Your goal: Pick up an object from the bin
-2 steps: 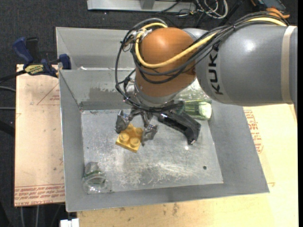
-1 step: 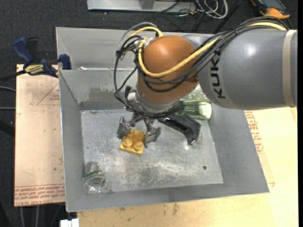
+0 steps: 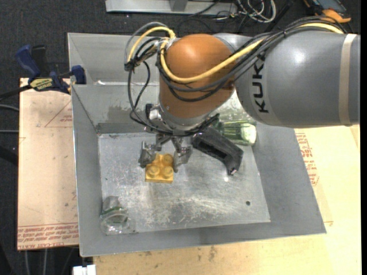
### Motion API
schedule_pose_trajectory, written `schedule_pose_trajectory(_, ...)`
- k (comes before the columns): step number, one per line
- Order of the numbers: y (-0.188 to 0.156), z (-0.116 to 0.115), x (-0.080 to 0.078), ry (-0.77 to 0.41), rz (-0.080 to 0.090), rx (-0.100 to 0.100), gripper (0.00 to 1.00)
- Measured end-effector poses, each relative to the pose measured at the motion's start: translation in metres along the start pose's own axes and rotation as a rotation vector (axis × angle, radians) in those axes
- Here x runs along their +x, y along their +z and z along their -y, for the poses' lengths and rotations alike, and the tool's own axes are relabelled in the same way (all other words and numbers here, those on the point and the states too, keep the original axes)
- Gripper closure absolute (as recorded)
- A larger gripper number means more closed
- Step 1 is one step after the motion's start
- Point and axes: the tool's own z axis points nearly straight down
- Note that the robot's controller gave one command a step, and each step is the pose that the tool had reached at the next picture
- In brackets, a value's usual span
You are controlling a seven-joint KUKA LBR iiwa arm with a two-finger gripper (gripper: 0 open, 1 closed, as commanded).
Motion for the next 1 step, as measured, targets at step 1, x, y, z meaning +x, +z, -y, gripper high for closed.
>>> schedule_pose_trajectory(1,-0.0595,-0.0026,0.0084,0.096,0.004,0.004,1.0)
